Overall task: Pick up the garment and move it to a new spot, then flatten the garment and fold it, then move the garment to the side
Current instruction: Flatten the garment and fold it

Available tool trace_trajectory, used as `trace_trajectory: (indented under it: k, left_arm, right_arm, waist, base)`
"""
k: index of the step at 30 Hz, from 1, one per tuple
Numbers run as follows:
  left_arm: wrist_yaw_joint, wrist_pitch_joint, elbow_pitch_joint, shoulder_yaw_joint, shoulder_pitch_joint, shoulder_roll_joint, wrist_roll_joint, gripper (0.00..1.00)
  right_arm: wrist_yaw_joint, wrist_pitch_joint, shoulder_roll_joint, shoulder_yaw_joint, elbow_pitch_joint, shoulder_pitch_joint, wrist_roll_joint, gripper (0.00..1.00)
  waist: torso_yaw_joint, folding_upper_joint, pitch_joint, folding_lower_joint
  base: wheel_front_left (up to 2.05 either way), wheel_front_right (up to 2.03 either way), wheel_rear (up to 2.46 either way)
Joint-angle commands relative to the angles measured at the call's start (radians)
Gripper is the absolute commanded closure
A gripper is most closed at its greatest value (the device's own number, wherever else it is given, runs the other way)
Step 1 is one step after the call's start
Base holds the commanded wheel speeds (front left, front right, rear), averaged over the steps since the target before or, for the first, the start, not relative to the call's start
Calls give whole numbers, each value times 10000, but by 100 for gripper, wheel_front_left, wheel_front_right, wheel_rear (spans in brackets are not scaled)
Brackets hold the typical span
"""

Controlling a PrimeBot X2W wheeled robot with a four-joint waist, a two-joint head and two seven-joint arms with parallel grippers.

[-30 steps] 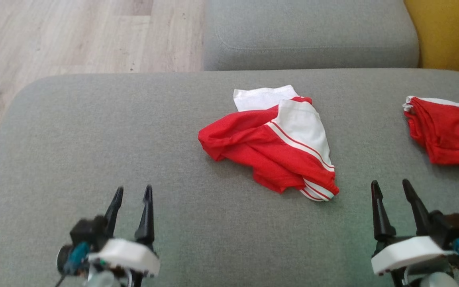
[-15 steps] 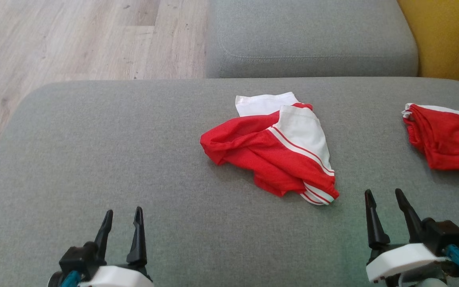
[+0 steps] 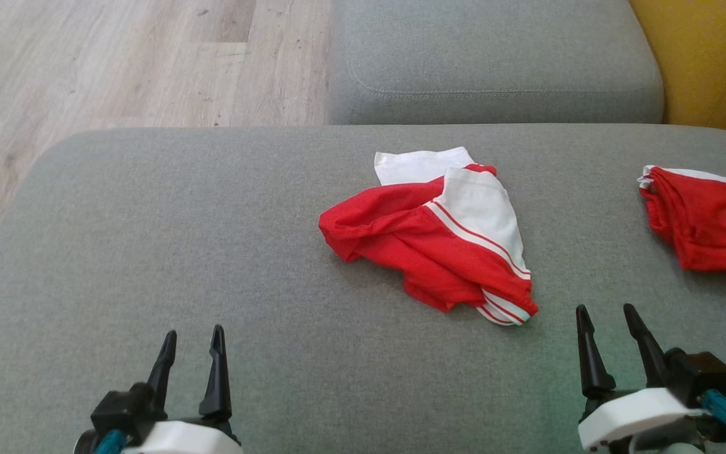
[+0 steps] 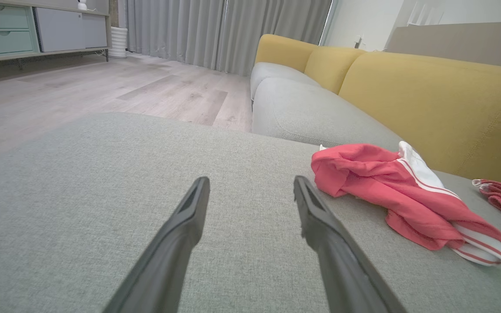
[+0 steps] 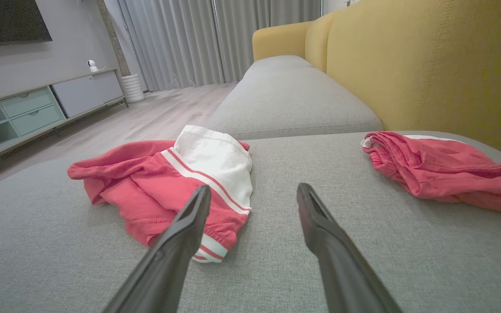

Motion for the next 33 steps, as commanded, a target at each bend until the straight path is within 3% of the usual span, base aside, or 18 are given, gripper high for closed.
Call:
trace_trajectory:
  k: [1,20,27,33]
  left_arm:
    - [24,-17,-326,378,-358,219,-91,0]
    - [93,25,-604,163,-539,176,-31,0]
    - [54,61,-737,-18,-796,97,76,0]
    - [-13,42,-714,-148,-1106,-56,154,0]
  right_arm:
    - [65,-128,-58,253,-281,-331,32,0]
    - [65,185,-58,-196,32,-837,-338,0]
    - [65,737,-58,-760,1086,-2537,-1003,0]
    - [65,1457,-58,-1058,2940,-4144,-1726,0]
  waist:
    - [11,0,8,0]
    - [412,0,479,0]
    - [790,0,963,0]
    - [1297,0,1506,0]
  base:
    - [0,0,0]
    - [0,0,0]
    - [0,0,0]
    - [0,0,0]
